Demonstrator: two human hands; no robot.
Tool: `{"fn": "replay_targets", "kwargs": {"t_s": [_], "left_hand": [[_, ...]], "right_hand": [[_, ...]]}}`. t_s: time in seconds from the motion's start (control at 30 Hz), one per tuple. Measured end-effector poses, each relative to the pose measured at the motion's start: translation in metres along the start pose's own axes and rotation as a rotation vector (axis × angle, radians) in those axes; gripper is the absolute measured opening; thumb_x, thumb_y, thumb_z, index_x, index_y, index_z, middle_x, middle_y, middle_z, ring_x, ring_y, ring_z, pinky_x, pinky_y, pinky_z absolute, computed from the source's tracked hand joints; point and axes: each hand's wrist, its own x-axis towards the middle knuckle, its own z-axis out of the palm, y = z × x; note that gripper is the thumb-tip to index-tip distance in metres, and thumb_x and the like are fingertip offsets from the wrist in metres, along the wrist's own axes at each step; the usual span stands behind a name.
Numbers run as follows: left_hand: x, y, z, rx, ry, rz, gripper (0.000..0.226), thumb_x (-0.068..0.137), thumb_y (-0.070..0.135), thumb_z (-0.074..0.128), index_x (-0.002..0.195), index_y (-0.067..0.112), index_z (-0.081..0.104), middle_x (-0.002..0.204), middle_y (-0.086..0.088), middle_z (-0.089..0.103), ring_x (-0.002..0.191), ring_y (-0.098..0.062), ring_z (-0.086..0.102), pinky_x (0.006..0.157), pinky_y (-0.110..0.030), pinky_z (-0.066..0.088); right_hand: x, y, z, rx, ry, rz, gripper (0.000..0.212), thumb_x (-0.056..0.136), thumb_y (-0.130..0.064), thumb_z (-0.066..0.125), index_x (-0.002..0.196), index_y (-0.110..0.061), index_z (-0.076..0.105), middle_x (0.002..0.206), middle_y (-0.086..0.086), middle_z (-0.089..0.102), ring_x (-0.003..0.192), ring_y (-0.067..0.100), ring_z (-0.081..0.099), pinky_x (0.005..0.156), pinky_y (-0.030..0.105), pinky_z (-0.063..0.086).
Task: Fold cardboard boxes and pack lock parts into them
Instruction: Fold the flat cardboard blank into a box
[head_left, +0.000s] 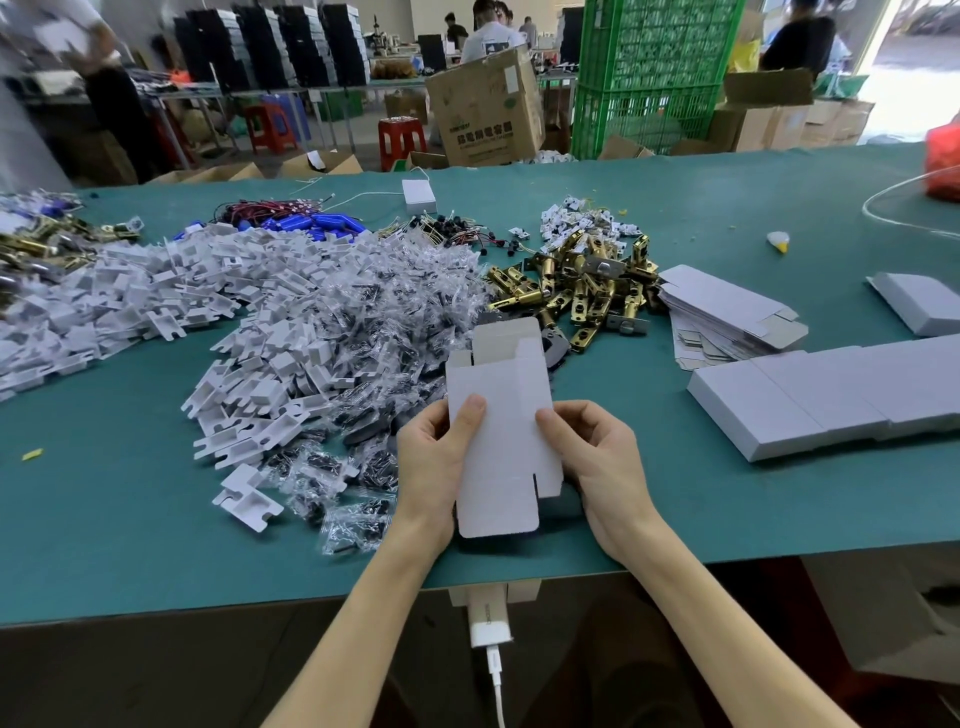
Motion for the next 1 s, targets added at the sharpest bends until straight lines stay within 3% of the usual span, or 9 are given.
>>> {"fn": "replay_targets", "kwargs": {"t_s": [0.17,0.33,0.47,0.7,0.8,1.0], "left_hand": [[0.006,-0.01,-0.001,0.018,-0.004,0.022,0.032,0.101,0.034,0.066,0.109,0.004,0.071,0.105,-0.016,0.077,0.102,-0.04,0.073,0.091,-0.056,0.06],[0.007,-0.017,0.001,0.049,-0.04,0.072,0.027,0.1,0.036,0.066,0.094,0.01,0.072,0.091,-0.008,0.079,0.076,-0.019,0.074,0.06,-0.033,0.061],[0.008,-0.021,-0.001,0.039,-0.063,0.092,0.02,0.099,0.028,0.07,0.103,0.009,0.072,0.097,-0.007,0.08,0.081,-0.02,0.076,0.064,-0.034,0.062],[0.011,-0.023,-0.002,0.036,0.034,0.133,0.014,0.102,0.023,0.067,0.102,0.009,0.069,0.09,0.001,0.079,0.076,-0.015,0.075,0.058,-0.028,0.058],[0.011,-0.022,-0.003,0.005,0.062,0.137,0.014,0.102,0.023,0.066,0.099,0.009,0.068,0.088,0.0,0.079,0.074,-0.014,0.075,0.057,-0.027,0.057],[0.009,-0.019,-0.001,-0.015,0.036,0.124,0.011,0.102,0.021,0.066,0.096,0.012,0.069,0.085,0.004,0.079,0.072,-0.009,0.074,0.056,-0.023,0.056]], "right_hand": [[0.003,0.004,-0.003,-0.021,0.045,-0.005,0.019,0.09,-0.022,0.076,0.097,-0.005,0.071,0.088,0.006,0.074,0.081,0.019,0.066,0.066,0.033,0.054],[0.006,0.008,-0.007,-0.019,0.143,-0.041,0.018,0.092,-0.023,0.074,0.097,-0.007,0.069,0.091,0.005,0.074,0.081,0.016,0.067,0.067,0.028,0.054],[0.005,0.008,-0.006,-0.038,0.145,-0.048,0.016,0.091,-0.024,0.076,0.095,-0.009,0.07,0.088,0.004,0.074,0.075,0.012,0.066,0.062,0.021,0.052],[0.001,0.002,0.0,-0.097,0.031,-0.046,0.027,0.089,-0.034,0.074,0.098,-0.01,0.07,0.086,0.004,0.074,0.072,0.013,0.065,0.057,0.024,0.052],[0.0,0.001,0.001,-0.138,-0.045,-0.048,0.023,0.092,-0.027,0.075,0.094,-0.005,0.068,0.084,0.009,0.073,0.064,0.016,0.06,0.051,0.025,0.049],[0.0,0.001,-0.002,-0.104,-0.028,-0.025,0.02,0.091,-0.018,0.076,0.087,-0.001,0.068,0.076,0.008,0.07,0.061,0.015,0.059,0.048,0.021,0.045]]}}
